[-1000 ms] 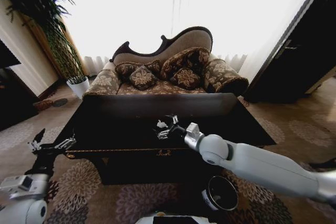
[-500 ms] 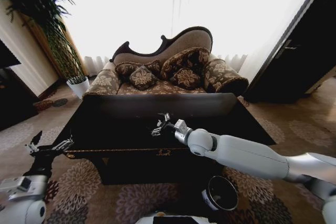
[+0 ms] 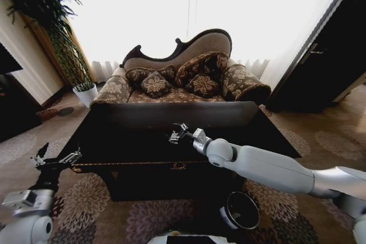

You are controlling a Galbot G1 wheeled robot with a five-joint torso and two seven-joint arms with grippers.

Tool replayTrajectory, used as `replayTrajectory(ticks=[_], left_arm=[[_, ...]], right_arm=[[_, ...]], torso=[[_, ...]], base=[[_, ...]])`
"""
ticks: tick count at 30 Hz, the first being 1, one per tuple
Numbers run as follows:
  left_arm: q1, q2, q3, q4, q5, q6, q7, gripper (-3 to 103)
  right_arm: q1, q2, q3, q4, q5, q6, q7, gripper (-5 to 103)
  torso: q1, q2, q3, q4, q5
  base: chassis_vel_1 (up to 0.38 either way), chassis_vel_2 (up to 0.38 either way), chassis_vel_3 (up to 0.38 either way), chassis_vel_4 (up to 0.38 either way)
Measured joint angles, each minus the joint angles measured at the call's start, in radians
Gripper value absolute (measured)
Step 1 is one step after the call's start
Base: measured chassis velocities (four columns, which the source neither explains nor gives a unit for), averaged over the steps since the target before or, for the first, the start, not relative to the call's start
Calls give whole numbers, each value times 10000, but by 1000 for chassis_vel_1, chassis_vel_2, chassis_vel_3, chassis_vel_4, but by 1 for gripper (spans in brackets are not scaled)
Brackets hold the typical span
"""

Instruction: Move to the front of the table and place the trash on the table into the trash bin.

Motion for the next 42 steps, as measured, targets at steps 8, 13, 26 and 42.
replayTrajectory(ticks=[8, 13, 26, 42], left_arm=[[33, -35, 64, -39, 67, 0, 0, 100], [81, -48, 44, -102, 72, 0, 0, 100], [153, -61, -17, -167, 74, 0, 0, 100], [123, -52, 36, -155, 78, 0, 1, 100]], right_arm=[[-371, -311, 348, 239, -6, 8, -116, 71], [-531, -377, 461, 305, -33, 8, -186, 89], [-792, -374, 491, 235, -221, 26, -325, 90], [-1341, -683, 848, 202, -392, 214, -582, 31]], torso=[[0, 0, -1, 0, -1], [0, 0, -1, 0, -1], [0, 0, -1, 1, -1], [0, 0, -1, 1, -1]], base=[[0, 0, 0, 0], [0, 0, 0, 0], [0, 0, 0, 0], [0, 0, 0, 0]])
